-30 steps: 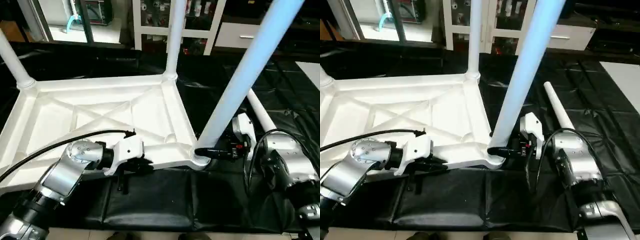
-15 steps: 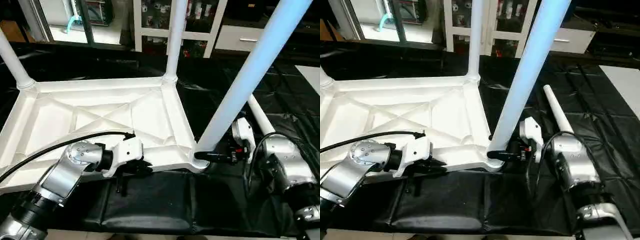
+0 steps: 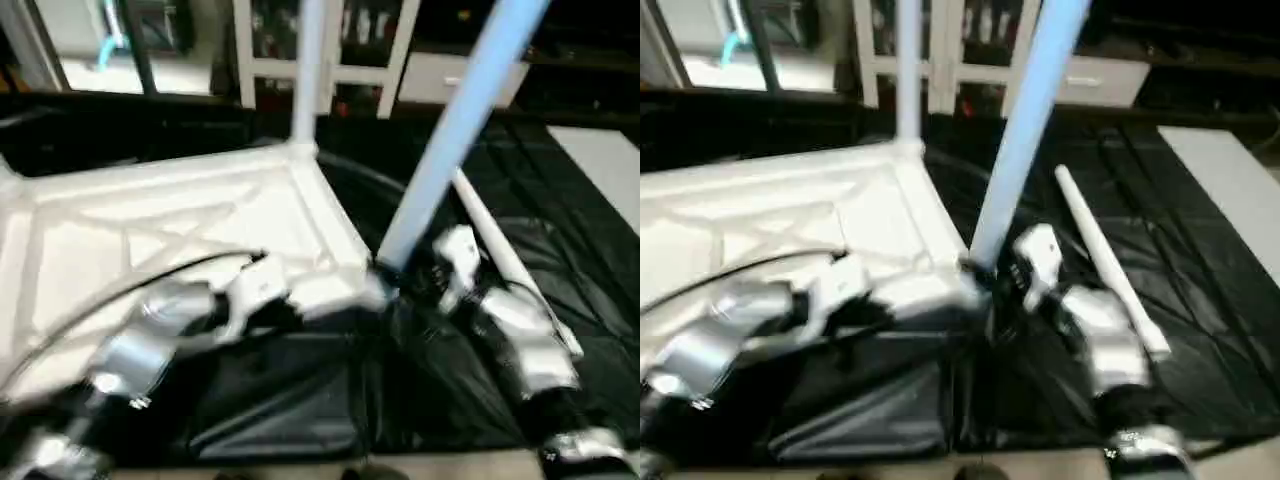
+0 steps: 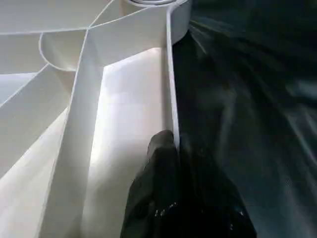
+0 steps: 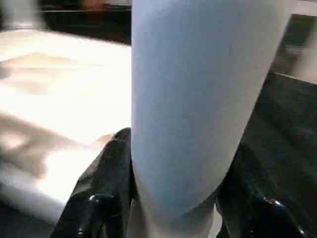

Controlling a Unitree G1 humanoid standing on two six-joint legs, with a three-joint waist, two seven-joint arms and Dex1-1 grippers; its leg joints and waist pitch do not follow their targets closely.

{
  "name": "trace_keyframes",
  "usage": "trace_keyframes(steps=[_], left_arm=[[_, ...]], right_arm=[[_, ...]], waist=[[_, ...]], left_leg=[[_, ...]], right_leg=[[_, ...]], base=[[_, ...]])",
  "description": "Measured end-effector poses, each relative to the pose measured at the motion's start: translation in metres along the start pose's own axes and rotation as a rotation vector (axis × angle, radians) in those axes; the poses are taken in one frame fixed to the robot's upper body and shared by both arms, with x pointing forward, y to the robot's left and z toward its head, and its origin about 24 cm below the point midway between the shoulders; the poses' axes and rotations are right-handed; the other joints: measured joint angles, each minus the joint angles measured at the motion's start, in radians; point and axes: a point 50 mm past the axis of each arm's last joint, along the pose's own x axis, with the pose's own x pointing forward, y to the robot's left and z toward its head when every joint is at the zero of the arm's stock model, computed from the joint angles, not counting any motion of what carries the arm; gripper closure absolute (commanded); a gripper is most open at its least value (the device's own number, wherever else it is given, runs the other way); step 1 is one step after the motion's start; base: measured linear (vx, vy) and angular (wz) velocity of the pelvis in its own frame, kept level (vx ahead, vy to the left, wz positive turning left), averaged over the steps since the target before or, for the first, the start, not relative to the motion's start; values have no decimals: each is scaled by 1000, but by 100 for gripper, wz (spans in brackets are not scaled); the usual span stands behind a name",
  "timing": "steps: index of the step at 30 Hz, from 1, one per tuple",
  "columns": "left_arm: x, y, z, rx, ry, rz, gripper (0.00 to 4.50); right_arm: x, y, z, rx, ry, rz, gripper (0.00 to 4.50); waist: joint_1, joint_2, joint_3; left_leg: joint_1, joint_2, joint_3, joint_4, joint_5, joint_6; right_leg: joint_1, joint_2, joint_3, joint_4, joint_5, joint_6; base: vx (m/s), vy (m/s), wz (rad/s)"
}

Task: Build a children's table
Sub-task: Insert table leg to table base

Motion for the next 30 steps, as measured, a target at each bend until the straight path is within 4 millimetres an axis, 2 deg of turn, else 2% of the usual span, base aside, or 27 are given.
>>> trace_keyframes(steps=[3, 6, 10, 12, 16, 22, 23, 24, 25, 26, 28, 30], left_arm=[[22, -9, 17, -132, -4, 102, 450], [36, -16, 29, -206, -6, 155, 450], [35, -13, 32, -205, -5, 183, 450], [34, -11, 34, -199, -5, 191, 450], [27, -6, 32, -174, 9, 212, 450], [6, 1, 20, -13, 17, 173, 450], [1, 2, 18, 12, 15, 151, 450], [-2, 2, 16, 32, 16, 137, 450], [-4, 3, 15, 48, 14, 121, 450], [-7, 3, 14, 67, 10, 103, 450], [-10, 2, 14, 91, -8, 59, 450], [-18, 1, 11, 115, -37, -2, 450]], right_arm=[[20, -4, 4, 52, 15, -219, 262], [36, -1, 8, 82, 23, -355, 262], [48, 4, 13, 82, 24, -393, 262], [50, 4, 16, 79, 19, -401, 262], [56, 5, 20, 74, 25, -388, 262], [51, 4, 25, 79, -16, -206, 262], [43, 2, 24, 68, -28, -146, 227], [38, 0, 24, 58, -32, -106, 227], [33, -2, 24, 51, -33, -70, 206], [28, -3, 26, 54, -40, -21, 189], [17, -8, 23, 45, -13, 49, 187], [3, -13, 28, -10, 1, 174, 158]], waist=[[-11, 0, 2], [-24, -6, 4], [-35, -8, 4], [-37, -10, 3], [-46, -13, 3], [-47, -16, 3], [-42, -16, 3], [-38, -15, 3], [-35, -15, 4], [-30, -12, 5], [-17, -10, 6], [-8, 1, 13]], left_leg=[[0, -1, -2, 1, 0, 0], [-2, -2, -4, 1, 0, 0], [-9, -2, -10, 1, 0, 0], [-18, -2, -10, 1, 0, 0], [-19, -2, -9, 3, 1, -1], [-20, -1, -10, 2, 3, -5], [-19, -1, -9, 3, 4, -6], [-19, -1, -8, 3, 4, -7], [-18, -1, -6, 3, 4, -7], [-18, -1, -5, 3, 4, -7], [-18, -1, -1, 3, 4, -6], [-17, 0, 9, 3, 4, -6]], right_leg=[[-1, 0, 0, -1, -1, -1], [-3, 0, -2, -1, -2, -1], [-10, 0, -5, -2, -2, -1], [-18, 1, -4, -2, -1, -2], [-18, 2, -2, -1, 9, -19], [-18, 3, -3, 0, 19, -29], [-17, 3, -2, -1, 27, -36], [-17, 3, -1, -1, 30, -38], [-16, 3, 1, -1, 34, -38], [-16, 3, 2, -1, 35, -39], [-15, 3, 4, -1, 38, -41], [-16, 1, 9, -1, 39, -42]], base=[[0, 0, 0], [0, 0, 0], [0, 0, 0], [0, 0, 0], [0, 0, 0], [0, 0, 0], [0, 0, 0], [0, 0, 0], [53, 3, 2], [53, 3, 2], [52, 12, 4], [52, 18, 4]])
